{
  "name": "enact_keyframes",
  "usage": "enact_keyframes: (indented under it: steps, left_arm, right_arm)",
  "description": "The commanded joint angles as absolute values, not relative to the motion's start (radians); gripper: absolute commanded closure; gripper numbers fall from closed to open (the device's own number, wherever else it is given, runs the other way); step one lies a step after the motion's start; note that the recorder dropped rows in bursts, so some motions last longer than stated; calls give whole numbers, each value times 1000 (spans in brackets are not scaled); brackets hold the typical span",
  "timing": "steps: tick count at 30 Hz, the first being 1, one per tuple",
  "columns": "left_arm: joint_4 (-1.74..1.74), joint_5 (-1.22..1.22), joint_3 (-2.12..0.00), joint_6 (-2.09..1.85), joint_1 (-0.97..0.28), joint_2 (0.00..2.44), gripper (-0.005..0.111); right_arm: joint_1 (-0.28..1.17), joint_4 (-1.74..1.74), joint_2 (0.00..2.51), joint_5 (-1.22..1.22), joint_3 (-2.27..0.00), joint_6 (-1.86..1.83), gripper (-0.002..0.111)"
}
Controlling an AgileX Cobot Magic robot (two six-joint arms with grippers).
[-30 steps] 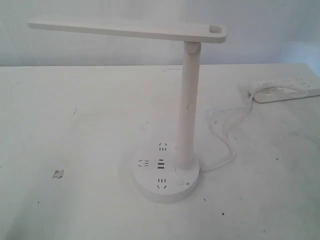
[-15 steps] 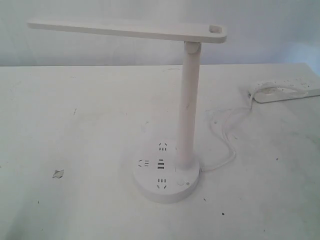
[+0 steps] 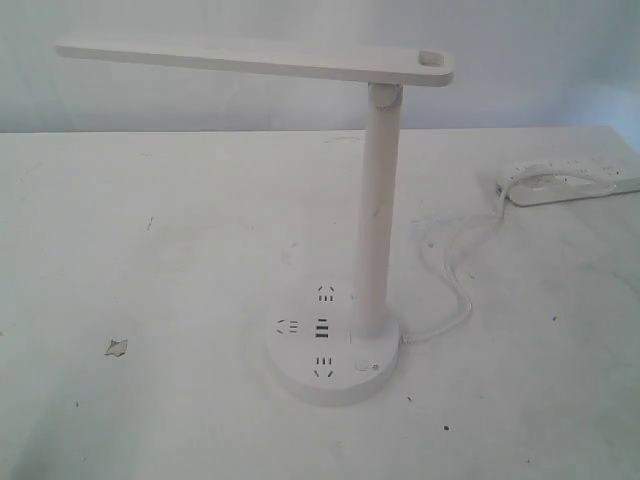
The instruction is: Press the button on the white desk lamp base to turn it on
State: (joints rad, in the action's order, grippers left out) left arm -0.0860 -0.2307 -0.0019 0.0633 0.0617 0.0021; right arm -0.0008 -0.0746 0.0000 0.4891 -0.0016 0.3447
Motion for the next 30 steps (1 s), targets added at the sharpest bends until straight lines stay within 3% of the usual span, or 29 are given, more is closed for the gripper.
enact_keyframes:
  steps: [1, 11, 19, 23, 30]
  left_arm:
    - [-84, -231, 0, 64, 58, 0, 107]
    - [-84, -231, 0, 64, 58, 0, 107]
    - [-84, -231, 0, 64, 58, 0, 107]
    - [-84, -231, 0, 64, 58, 0, 107]
    - [-84, -231, 0, 64, 58, 0, 107]
  right_arm:
    - [0, -80, 0, 837, 0, 515, 108]
    - [0, 63, 112, 979, -178, 568, 108]
    - [0, 670, 518, 1221, -323, 773, 108]
    - [5, 967, 731, 1221, -410, 888, 108]
    - [109, 1116, 1023, 1221, -429, 893, 108]
